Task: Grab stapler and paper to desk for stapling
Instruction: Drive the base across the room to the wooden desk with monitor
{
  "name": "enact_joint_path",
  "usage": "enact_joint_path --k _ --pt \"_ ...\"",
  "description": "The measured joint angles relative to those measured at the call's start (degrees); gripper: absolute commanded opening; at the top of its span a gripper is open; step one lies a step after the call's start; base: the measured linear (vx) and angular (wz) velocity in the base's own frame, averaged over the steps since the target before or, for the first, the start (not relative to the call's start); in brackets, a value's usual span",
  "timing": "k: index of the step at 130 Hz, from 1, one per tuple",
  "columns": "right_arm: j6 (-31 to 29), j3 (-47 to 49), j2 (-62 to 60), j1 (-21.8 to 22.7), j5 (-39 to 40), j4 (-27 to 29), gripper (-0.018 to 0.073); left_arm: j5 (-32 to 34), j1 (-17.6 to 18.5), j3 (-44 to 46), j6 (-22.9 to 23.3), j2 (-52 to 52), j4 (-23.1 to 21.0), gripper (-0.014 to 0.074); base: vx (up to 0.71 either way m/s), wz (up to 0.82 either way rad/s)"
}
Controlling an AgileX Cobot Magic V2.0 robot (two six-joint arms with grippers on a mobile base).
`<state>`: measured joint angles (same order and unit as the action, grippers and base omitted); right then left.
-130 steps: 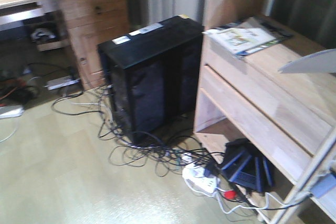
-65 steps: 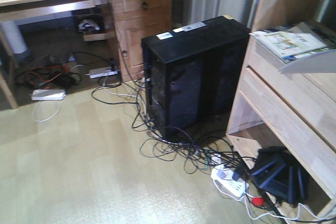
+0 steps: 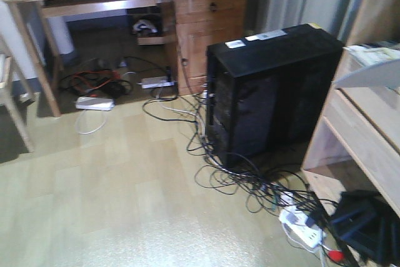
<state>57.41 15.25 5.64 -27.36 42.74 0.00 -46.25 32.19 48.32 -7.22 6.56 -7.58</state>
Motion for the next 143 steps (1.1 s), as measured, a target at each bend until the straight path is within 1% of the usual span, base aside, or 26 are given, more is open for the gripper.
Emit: enact_joint_path --k 88,143 --pt "0.0 0.0 0.0 0.0 0.0 0.0 -0.0006 0.0 0.0 0.0 0.0 0.0 0.0 -0.0006 0.09 0.36" --pt "0.0 0.0 0.0 0.0 0.0 0.0 -0.0006 0.0 0.0 0.0 0.0 0.0 0.0 -0.0006 0.18 0.23"
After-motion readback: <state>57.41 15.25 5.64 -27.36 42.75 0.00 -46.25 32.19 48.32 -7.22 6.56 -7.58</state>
